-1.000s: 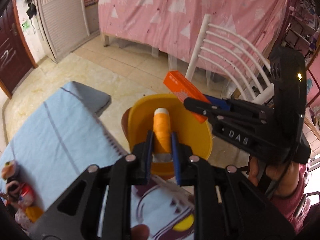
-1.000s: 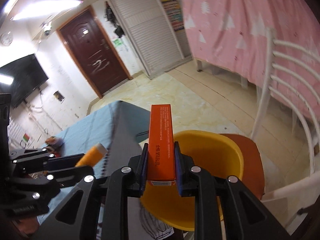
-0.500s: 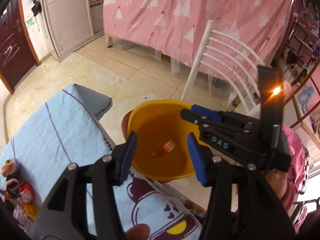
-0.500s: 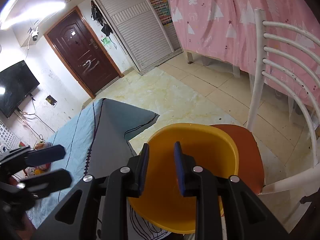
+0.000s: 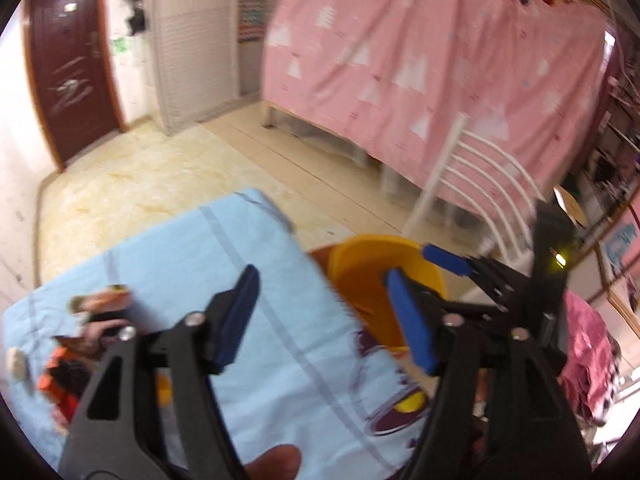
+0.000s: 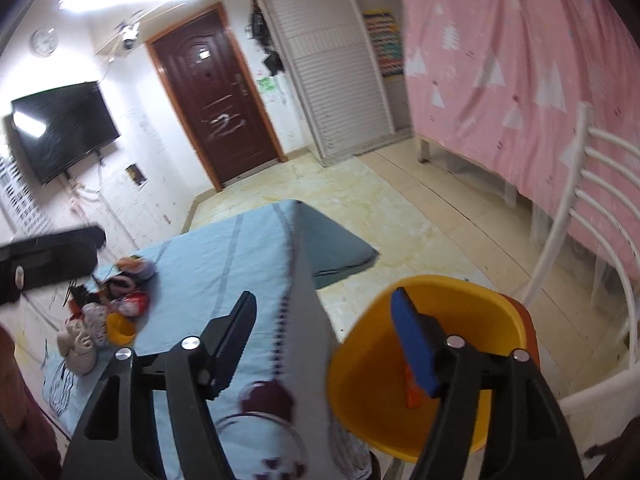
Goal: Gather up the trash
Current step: 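Close the left tool on the white paper ball while the right tool grasps the cream sweater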
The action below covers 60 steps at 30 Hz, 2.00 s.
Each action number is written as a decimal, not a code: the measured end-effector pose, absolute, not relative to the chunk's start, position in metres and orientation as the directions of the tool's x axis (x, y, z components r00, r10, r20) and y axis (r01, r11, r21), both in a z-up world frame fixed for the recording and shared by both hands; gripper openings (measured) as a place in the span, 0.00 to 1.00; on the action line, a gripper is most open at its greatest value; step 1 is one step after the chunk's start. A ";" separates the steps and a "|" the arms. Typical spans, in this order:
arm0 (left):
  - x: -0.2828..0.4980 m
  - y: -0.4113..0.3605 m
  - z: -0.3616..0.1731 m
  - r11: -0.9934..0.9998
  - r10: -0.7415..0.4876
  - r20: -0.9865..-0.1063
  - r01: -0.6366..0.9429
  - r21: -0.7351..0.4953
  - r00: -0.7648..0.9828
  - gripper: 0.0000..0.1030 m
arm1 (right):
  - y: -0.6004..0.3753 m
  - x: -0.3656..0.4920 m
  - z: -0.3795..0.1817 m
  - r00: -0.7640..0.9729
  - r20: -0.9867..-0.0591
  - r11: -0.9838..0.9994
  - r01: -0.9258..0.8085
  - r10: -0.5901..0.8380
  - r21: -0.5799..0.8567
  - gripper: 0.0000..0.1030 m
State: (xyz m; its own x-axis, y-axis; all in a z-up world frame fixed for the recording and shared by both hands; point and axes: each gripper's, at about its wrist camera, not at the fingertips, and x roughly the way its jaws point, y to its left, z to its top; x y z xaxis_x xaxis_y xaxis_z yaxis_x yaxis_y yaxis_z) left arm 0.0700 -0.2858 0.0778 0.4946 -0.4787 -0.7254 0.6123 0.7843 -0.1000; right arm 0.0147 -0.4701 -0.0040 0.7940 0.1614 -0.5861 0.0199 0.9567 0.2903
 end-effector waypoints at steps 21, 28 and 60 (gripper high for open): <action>0.119 -0.076 0.094 0.967 -0.187 -0.708 0.253 -0.013 0.681 0.66 | -0.332 0.027 0.013 0.734 -0.554 0.918 -0.273 0.393 0.289 0.74; 0.136 -0.007 0.078 0.988 -0.117 -0.727 0.153 -0.016 0.676 0.67 | -0.260 0.027 0.015 0.645 -0.558 0.852 -0.424 0.522 0.307 0.76; 0.207 0.111 -0.039 0.998 -0.060 -0.849 0.004 -0.068 0.524 0.50 | -0.092 0.046 -0.022 0.573 -0.752 0.838 -0.544 0.326 -0.051 0.79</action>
